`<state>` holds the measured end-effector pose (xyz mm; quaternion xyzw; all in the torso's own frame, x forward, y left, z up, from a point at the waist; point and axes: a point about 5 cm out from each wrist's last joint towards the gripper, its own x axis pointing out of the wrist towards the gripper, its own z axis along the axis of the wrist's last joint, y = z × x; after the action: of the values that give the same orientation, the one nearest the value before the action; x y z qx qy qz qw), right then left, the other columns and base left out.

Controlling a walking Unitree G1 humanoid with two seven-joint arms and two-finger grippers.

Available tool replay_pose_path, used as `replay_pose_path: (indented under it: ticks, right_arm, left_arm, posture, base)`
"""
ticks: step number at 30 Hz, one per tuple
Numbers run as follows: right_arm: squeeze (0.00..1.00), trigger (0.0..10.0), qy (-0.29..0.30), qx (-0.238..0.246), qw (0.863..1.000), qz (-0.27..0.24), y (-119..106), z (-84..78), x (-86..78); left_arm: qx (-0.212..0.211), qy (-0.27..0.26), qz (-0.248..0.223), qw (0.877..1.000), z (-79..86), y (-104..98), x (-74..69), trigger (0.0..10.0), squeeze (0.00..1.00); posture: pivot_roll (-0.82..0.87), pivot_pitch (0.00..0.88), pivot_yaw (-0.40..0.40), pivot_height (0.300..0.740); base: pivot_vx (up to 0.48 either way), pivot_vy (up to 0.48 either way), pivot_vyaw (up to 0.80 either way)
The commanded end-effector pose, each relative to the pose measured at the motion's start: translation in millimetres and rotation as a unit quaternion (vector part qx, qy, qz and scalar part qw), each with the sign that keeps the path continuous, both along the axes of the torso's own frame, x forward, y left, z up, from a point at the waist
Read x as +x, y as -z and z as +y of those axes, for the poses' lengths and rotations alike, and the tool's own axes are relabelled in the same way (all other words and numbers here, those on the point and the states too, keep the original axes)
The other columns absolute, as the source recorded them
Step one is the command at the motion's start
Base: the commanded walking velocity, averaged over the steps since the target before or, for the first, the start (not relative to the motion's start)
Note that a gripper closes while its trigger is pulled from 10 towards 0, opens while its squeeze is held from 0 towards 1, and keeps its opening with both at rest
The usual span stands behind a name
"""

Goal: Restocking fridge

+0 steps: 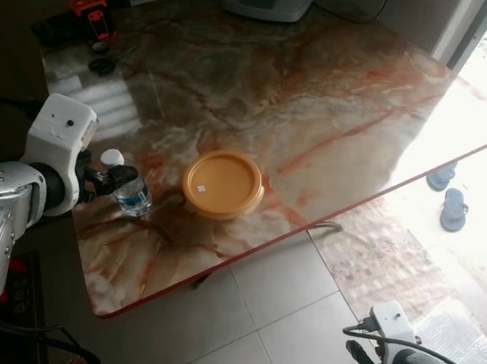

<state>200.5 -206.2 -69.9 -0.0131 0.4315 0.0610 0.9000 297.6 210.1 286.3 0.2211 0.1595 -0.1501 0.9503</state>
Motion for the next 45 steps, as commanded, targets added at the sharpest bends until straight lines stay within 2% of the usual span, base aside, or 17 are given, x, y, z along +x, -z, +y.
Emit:
replay_pose_path:
  ticks: [1, 7, 21, 22, 23, 24, 26, 28, 29, 30, 31, 39, 45]
  right_arm:
    - [0.00, 10.0, 0.002, -0.005, 1.000, 0.014, 3.0, -4.9, -6.9]
    - [0.00, 10.0, 0.000, -0.007, 1.000, 0.014, 2.5, -6.6, -6.6]
    - [0.00, 10.0, -0.005, -0.012, 1.000, 0.016, 1.7, -10.2, -6.7]
    - [0.00, 10.0, -0.005, -0.012, 1.000, 0.016, 1.6, -10.7, -6.8]
    - [0.00, 10.0, -0.005, -0.012, 1.000, 0.016, 1.6, -11.0, -6.9]
    - [0.00, 10.0, -0.006, -0.013, 1.000, 0.016, 1.6, -11.2, -6.9]
    - [0.00, 10.0, -0.007, -0.013, 1.000, 0.016, 1.5, -11.6, -6.9]
    - [0.00, 10.0, -0.007, -0.014, 1.000, 0.016, 1.4, -11.9, -6.9]
    - [0.00, 10.0, -0.008, -0.014, 1.000, 0.016, 1.4, -12.1, -7.0]
    - [0.00, 10.0, -0.008, -0.014, 1.000, 0.016, 1.4, -12.1, -7.0]
    - [0.00, 10.0, -0.008, -0.015, 1.000, 0.016, 1.3, -12.5, -7.0]
    - [0.00, 10.0, -0.009, -0.015, 1.000, 0.016, 1.1, -13.1, -7.0]
    - [0.00, 10.0, -0.010, -0.014, 1.000, 0.017, 1.1, -13.1, -7.0]
  left_arm:
    - [-0.002, -0.010, -0.019, 1.000, 2.6, -3.4, 0.0, 10.0, 0.00]
    - [-0.025, -0.014, -0.030, 0.999, 3.0, -0.7, 3.6, 10.0, 0.00]
    - [-0.042, -0.024, -0.022, 0.999, 4.6, 8.0, 5.3, 10.0, 0.00]
    - [-0.043, -0.024, -0.020, 0.999, 4.4, 10.2, 5.3, 4.9, 0.00]
    - [-0.043, -0.024, -0.020, 0.999, 4.0, 10.8, 5.3, 3.8, 0.00]
    - [-0.044, -0.024, -0.020, 0.999, 3.8, 11.4, 5.5, 3.6, 0.00]
    - [-0.045, -0.024, -0.021, 0.998, 3.5, 11.7, 5.8, 3.7, 0.00]
    - [-0.046, -0.024, -0.023, 0.998, 3.6, 11.3, 6.3, 4.4, 0.00]
    - [-0.045, -0.024, -0.026, 0.998, 3.6, 10.8, 6.5, 9.5, 0.00]
    - [-0.045, -0.024, -0.026, 0.998, 3.6, 10.8, 6.5, 9.5, 0.00]
    - [-0.046, -0.024, -0.032, 0.998, 3.5, 9.1, 7.2, 10.0, 0.00]
    - [-0.048, -0.021, -0.042, 0.998, 1.6, 4.2, 8.2, 10.0, 0.00]
    - [-0.049, -0.022, -0.024, 0.998, 2.0, 11.9, 7.5, 10.0, 0.00]
  posture:
    - [0.10, 0.191, -0.113, 0.740]
    - [0.09, 0.192, -0.125, 0.740]
    - [0.08, 0.193, -0.137, 0.740]
    - [0.07, 0.193, -0.138, 0.740]
    - [0.07, 0.192, -0.140, 0.740]
    - [0.07, 0.192, -0.140, 0.740]
    - [0.07, 0.192, -0.141, 0.740]
    - [0.07, 0.192, -0.142, 0.740]
    - [0.07, 0.190, -0.143, 0.740]
    - [0.07, 0.190, -0.143, 0.740]
    - [0.07, 0.190, -0.144, 0.740]
    - [0.07, 0.187, -0.144, 0.740]
    - [0.07, 0.187, -0.144, 0.740]
  base:
    - [0.000, 0.000, 0.00]
    - [0.000, 0.000, 0.00]
    - [0.000, 0.000, 0.00]
    - [0.000, 0.000, 0.00]
    - [0.000, 0.000, 0.00]
    - [0.000, 0.000, 0.00]
    - [0.000, 0.000, 0.00]
    - [0.000, 0.000, 0.00]
    - [0.000, 0.000, 0.00]
    - [0.000, 0.000, 0.00]
    - [0.000, 0.000, 0.00]
    - [0.000, 0.000, 0.00]
    - [0.000, 0.000, 0.00]
